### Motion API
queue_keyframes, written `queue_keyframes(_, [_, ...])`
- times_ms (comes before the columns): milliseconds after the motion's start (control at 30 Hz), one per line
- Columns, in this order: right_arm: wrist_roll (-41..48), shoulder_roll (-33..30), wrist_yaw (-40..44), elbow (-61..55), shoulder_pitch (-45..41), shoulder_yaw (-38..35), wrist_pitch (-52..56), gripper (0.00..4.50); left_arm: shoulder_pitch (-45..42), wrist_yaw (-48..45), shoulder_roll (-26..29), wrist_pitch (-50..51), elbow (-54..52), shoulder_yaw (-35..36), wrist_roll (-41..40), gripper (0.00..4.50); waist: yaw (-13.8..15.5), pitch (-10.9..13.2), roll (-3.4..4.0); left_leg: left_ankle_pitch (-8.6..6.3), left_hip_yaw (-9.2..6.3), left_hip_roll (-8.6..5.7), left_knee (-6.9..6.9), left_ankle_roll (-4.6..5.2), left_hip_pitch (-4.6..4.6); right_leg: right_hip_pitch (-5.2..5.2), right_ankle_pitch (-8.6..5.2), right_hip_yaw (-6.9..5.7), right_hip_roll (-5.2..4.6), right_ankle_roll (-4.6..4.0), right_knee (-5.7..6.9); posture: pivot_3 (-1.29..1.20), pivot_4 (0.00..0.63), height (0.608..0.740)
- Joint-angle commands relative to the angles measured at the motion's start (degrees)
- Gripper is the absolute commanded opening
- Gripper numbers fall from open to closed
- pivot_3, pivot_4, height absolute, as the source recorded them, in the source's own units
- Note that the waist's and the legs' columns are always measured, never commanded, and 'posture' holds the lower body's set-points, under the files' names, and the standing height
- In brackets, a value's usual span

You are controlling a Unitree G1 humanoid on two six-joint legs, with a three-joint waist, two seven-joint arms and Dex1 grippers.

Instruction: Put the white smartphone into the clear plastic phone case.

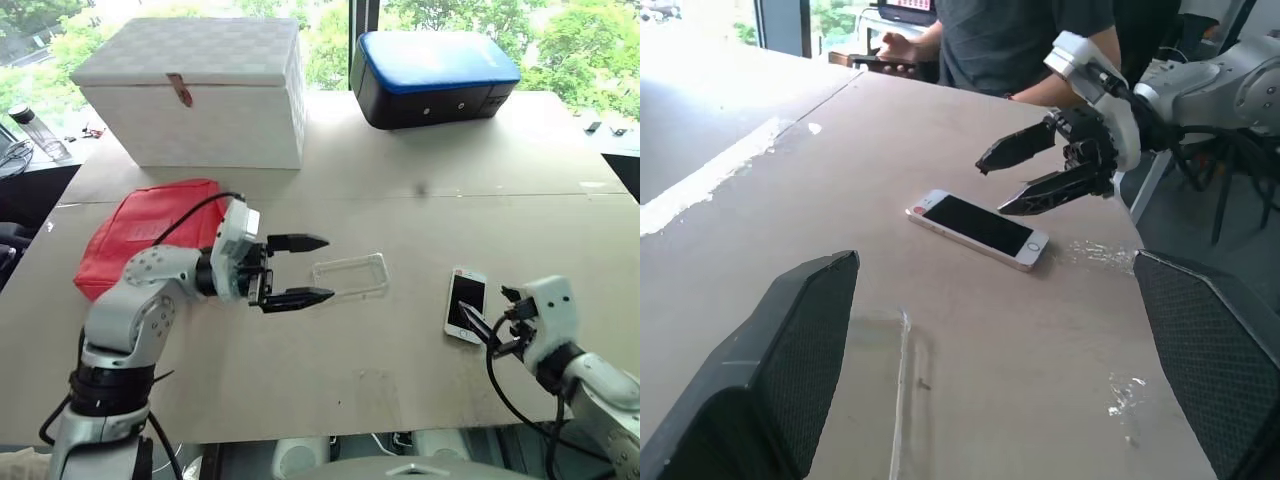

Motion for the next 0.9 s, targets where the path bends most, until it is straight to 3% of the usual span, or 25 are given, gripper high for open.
queue_keyframes(33, [0.99,0.00,-2.76,0.93,-4.41,-1.30,6.56,4.50,-1.31,-0.85,1.29,-1.05,0.29,-0.75,-0.21,4.46,-0.05,0.00,0.00,0.00,0.01,0.00,-0.01,0.00,0.00,-0.01,0.00,0.01,0.04,0.00,0.00,0.00,0.150,0.740])
queue_keyframes(133, [1.93,-0.49,-3.59,0.39,-5.64,-1.93,11.79,4.50,-1.96,-1.47,1.92,-1.26,1.18,-0.92,-0.33,4.46,0.01,0.00,0.01,0.13,0.04,0.00,-0.09,-0.23,-0.02,-0.03,0.06,0.02,0.08,0.11,-0.01,0.00,0.150,0.740])
queue_keyframes(367, [2.99,5.17,-7.95,-0.11,-7.31,-1.40,22.11,4.50,-2.69,-1.93,2.50,-2.31,2.56,-1.92,-0.06,4.46,-0.10,0.01,0.01,0.13,0.08,0.00,-0.13,-0.23,-0.06,-0.03,0.06,0.03,0.06,0.17,-0.06,0.00,0.150,0.740])
queue_keyframes(567, [3.37,15.95,-11.72,2.48,-12.82,-1.84,34.00,4.50,-2.79,-1.99,2.17,-2.38,3.11,-2.73,0.21,4.46,-0.32,-0.12,-0.19,0.01,0.03,0.10,-0.13,-0.03,0.05,-0.03,0.00,0.03,0.05,0.01,-0.01,0.00,0.150,0.740])
queue_keyframes(767, [-3.35,14.78,-18.73,3.42,-18.03,8.91,41.21,4.50,-5.02,-2.47,2.26,-2.65,4.71,-3.50,0.46,4.46,-1.60,-0.25,-0.38,0.06,0.00,0.18,-0.14,-0.14,0.08,-0.04,0.02,0.03,0.04,-0.05,-0.01,0.00,0.150,0.740])
queue_keyframes(900, [-4.49,17.35,-19.66,4.91,-18.05,10.01,41.22,4.50,-5.49,-2.67,3.08,-2.66,5.15,-3.23,0.32,4.46,-2.02,-0.40,-0.57,0.15,0.03,0.17,-0.25,-0.30,0.12,-0.04,0.04,0.08,0.04,-0.03,-0.02,0.00,0.150,0.740])
